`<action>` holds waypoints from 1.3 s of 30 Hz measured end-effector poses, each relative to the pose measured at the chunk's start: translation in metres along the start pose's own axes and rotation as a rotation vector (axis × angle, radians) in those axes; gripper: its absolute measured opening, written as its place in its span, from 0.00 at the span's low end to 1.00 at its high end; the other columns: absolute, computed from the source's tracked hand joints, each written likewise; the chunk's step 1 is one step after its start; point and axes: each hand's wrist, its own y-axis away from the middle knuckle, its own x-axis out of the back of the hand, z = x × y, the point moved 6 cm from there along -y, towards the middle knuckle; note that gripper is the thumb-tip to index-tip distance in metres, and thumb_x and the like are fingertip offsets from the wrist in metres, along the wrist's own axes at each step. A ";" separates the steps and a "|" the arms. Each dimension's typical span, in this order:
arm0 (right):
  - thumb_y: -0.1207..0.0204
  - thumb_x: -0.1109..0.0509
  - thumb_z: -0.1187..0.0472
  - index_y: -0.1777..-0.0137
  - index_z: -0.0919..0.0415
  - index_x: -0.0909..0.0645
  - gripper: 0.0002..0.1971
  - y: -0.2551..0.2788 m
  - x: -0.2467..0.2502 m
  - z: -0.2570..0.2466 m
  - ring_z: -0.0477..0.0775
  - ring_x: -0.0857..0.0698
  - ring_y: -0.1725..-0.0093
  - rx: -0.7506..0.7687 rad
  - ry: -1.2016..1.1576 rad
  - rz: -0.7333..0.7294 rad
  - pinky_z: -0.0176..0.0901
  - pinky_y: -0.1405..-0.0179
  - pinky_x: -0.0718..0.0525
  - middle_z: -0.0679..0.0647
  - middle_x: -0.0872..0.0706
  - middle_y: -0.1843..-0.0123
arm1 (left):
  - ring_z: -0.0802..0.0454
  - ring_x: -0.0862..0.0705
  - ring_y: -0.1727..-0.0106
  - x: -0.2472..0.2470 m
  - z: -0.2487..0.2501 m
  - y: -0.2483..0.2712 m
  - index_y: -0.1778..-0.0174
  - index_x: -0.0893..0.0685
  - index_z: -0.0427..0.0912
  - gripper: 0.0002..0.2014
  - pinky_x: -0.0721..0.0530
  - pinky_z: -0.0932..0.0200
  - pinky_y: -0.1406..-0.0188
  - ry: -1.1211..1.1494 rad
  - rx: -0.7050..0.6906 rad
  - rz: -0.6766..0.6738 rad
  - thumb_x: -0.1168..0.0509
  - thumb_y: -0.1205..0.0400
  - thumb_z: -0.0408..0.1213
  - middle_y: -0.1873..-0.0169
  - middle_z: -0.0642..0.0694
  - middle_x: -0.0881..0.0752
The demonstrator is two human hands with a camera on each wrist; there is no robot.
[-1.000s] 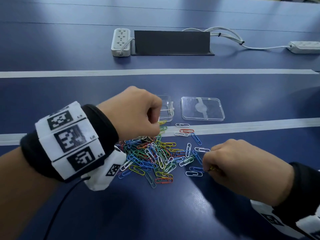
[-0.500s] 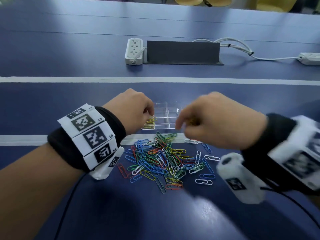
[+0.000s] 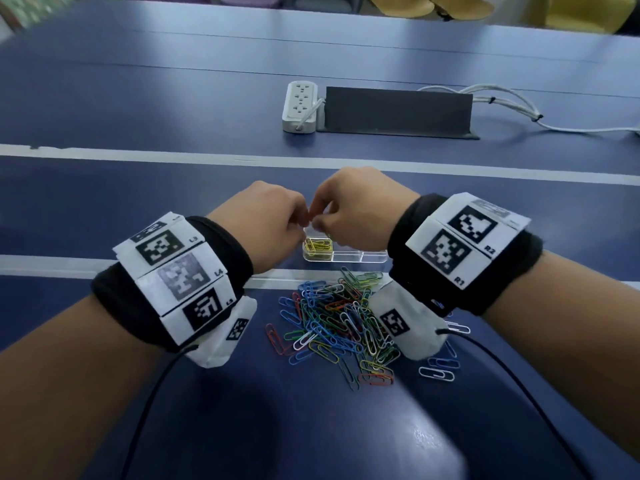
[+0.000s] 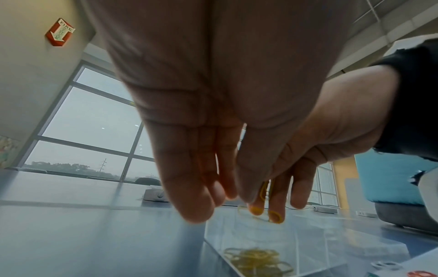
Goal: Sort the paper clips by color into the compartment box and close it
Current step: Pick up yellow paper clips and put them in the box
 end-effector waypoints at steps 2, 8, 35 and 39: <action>0.24 0.37 0.63 0.49 0.54 0.13 0.11 0.000 0.001 -0.002 0.53 0.19 0.60 0.004 -0.007 0.001 0.37 0.53 0.20 0.52 0.17 0.60 | 0.52 0.23 0.58 0.002 -0.001 0.000 0.49 0.14 0.44 0.10 0.26 0.62 0.52 -0.006 0.004 0.000 0.37 0.22 0.37 0.52 0.46 0.11; 0.26 0.42 0.69 0.40 0.50 0.17 0.21 0.001 -0.002 0.003 0.51 0.18 0.51 -0.040 -0.154 -0.049 0.43 0.44 0.16 0.52 0.15 0.47 | 0.52 0.23 0.60 0.000 0.000 0.005 0.54 0.15 0.47 0.06 0.28 0.61 0.57 -0.033 0.034 -0.077 0.35 0.23 0.42 0.62 0.51 0.18; 0.27 0.34 0.61 0.54 0.50 0.10 0.11 0.055 -0.015 0.037 0.54 0.15 0.56 0.046 0.270 -0.119 0.44 0.50 0.16 0.51 0.09 0.55 | 0.54 0.24 0.60 -0.042 0.049 0.013 0.52 0.13 0.58 0.08 0.15 0.50 0.47 -0.114 -0.219 -0.361 0.32 0.25 0.45 0.70 0.59 0.25; 0.28 0.34 0.60 0.58 0.52 0.11 0.09 0.055 -0.015 0.042 0.60 0.16 0.59 0.039 0.309 -0.109 0.40 0.62 0.21 0.56 0.11 0.61 | 0.51 0.18 0.58 -0.040 0.060 0.013 0.57 0.12 0.59 0.08 0.14 0.48 0.49 -0.103 -0.235 -0.352 0.33 0.26 0.42 0.69 0.58 0.23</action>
